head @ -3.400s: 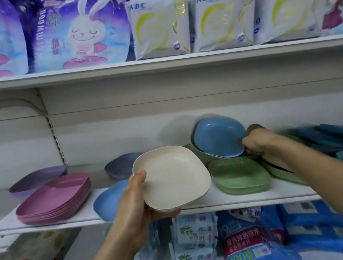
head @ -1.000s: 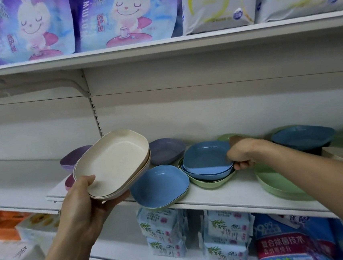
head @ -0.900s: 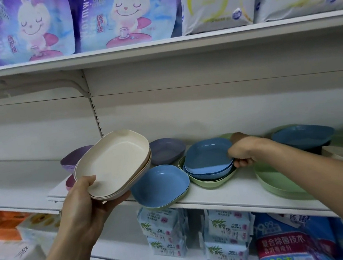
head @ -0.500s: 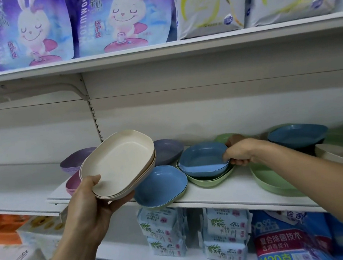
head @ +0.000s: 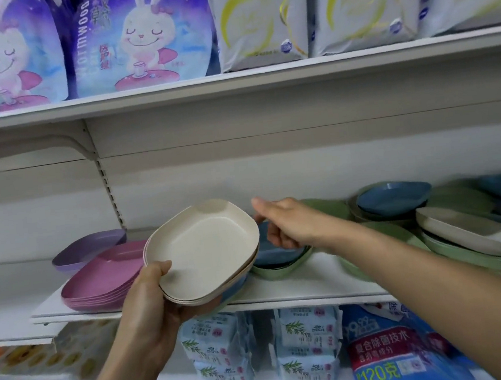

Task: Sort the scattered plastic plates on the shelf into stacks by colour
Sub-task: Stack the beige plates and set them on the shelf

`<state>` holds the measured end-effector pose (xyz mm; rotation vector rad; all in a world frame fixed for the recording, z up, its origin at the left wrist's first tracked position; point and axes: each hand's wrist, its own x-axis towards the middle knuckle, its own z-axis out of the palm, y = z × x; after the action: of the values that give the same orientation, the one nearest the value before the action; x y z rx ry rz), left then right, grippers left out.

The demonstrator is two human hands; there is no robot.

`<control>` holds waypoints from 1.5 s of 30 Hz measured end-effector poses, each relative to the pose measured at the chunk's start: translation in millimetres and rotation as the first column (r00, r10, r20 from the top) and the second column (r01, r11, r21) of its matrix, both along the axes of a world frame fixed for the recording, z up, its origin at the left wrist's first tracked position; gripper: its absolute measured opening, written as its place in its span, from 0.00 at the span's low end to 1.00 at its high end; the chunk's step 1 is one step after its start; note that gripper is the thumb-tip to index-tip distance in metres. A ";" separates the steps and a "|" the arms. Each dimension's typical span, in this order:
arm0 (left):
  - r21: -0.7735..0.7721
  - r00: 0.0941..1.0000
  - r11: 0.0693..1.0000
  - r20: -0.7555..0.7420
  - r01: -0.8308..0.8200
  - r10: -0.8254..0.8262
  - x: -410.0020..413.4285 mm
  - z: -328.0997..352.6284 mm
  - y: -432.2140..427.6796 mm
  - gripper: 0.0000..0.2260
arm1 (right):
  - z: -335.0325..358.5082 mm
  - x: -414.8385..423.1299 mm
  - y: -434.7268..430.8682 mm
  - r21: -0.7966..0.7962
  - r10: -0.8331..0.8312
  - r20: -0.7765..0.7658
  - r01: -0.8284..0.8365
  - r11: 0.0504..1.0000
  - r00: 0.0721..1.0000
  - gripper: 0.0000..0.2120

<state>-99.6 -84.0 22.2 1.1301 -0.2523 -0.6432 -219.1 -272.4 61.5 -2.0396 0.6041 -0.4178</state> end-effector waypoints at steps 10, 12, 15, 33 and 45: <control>0.050 0.993 0.992 0.015 0.119 -0.120 -31.6 3.9 -46.1 0.13 | -6.7 -77.7 -26.5 0.079 -0.148 0.049 0.144 0.986 0.988 0.22; 0.044 0.986 0.986 0.022 0.161 -0.162 -40.1 3.2 -55.7 0.13 | -7.1 -94.5 -26.6 0.084 -0.181 0.062 0.175 0.981 0.982 0.20; 0.045 0.973 0.973 0.032 0.226 -0.228 -56.2 1.5 -68.5 0.10 | -10.2 -112.5 -16.1 0.085 -0.171 0.074 0.164 0.983 0.983 0.16; 0.041 0.942 0.941 0.007 0.336 -0.337 -178.5 -17.9 -109.7 0.13 | -23.3 -308.7 -111.1 -0.299 -0.688 -0.408 0.624 0.722 0.600 0.31; 0.095 0.924 0.922 0.029 0.376 -0.380 -223.7 -24.1 -120.4 0.10 | -25.5 -305.5 -136.8 -0.262 -0.715 -0.287 0.666 0.699 0.637 0.11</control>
<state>-323.2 -204.5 -1.9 1.1926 -0.4949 -0.9789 -524.5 -409.3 36.0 -1.9510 1.6733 -0.5254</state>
